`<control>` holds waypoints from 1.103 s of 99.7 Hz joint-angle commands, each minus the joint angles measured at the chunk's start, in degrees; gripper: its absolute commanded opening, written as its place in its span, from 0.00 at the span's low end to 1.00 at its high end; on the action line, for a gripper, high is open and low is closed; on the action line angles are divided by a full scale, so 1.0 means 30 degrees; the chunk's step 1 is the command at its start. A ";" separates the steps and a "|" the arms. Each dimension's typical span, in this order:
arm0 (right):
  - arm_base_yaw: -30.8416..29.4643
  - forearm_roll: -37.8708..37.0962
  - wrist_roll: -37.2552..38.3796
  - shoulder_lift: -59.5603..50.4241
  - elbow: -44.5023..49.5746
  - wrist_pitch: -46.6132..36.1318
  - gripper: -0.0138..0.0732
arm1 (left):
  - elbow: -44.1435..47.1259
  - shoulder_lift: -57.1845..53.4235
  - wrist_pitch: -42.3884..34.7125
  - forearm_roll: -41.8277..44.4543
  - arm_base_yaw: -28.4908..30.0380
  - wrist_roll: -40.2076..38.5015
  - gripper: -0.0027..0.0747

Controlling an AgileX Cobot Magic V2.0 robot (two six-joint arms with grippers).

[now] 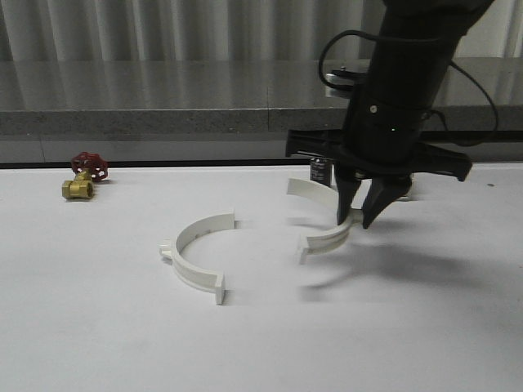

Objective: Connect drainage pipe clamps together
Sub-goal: 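Carry the second clamp half toward the first and align ends, then press the second clamp half against the first to close the ring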

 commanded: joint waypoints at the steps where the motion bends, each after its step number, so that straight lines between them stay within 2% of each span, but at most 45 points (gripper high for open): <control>1: 0.0434 -0.0382 0.0464 -0.0444 -0.1302 -0.0085 0.16 | -0.0483 0.0115 -0.1414 -0.0113 0.0077 -0.0227 0.01; 29: 0.1351 -0.1034 0.1769 0.0908 -0.2574 0.0551 0.16 | -0.0483 0.0115 -0.1414 -0.0113 0.0077 -0.0227 0.01; 110: 0.2194 -0.1062 0.2480 0.2028 -0.3535 0.0532 0.16 | -0.0483 0.0115 -0.1414 -0.0113 0.0077 -0.0227 0.01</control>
